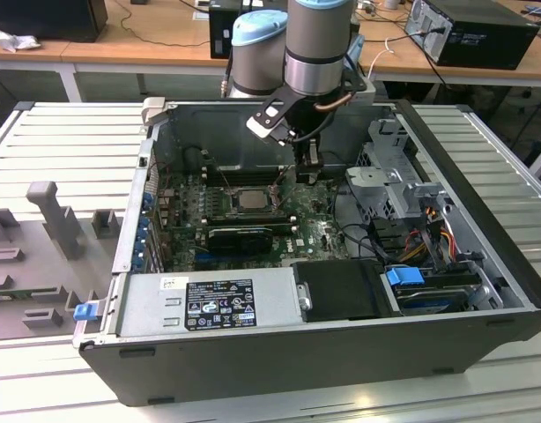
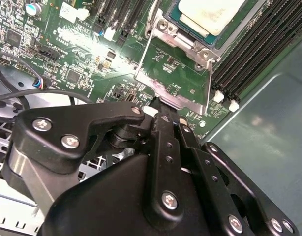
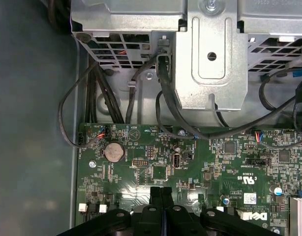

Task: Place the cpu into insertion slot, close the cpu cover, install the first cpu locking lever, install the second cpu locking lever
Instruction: 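Close the cpu cover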

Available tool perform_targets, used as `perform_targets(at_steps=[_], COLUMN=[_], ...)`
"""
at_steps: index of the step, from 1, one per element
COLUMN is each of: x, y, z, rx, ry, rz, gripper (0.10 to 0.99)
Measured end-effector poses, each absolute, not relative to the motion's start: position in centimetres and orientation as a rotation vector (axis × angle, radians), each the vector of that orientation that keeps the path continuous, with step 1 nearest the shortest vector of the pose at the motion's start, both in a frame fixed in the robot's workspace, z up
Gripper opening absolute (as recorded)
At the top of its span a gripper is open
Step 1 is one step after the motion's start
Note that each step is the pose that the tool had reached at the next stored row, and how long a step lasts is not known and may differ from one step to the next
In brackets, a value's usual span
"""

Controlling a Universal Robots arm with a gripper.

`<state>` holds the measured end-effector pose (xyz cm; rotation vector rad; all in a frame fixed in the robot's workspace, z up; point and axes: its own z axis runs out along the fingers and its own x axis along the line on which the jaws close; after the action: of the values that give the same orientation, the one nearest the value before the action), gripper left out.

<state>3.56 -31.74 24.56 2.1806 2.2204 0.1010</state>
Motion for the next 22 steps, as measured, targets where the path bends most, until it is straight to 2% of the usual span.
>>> perform_targets(at_steps=[22], x=[1.8], y=[-31.7], z=[24.5], rx=[2.180], ry=[2.220], rz=[0.101], gripper=[0.106])
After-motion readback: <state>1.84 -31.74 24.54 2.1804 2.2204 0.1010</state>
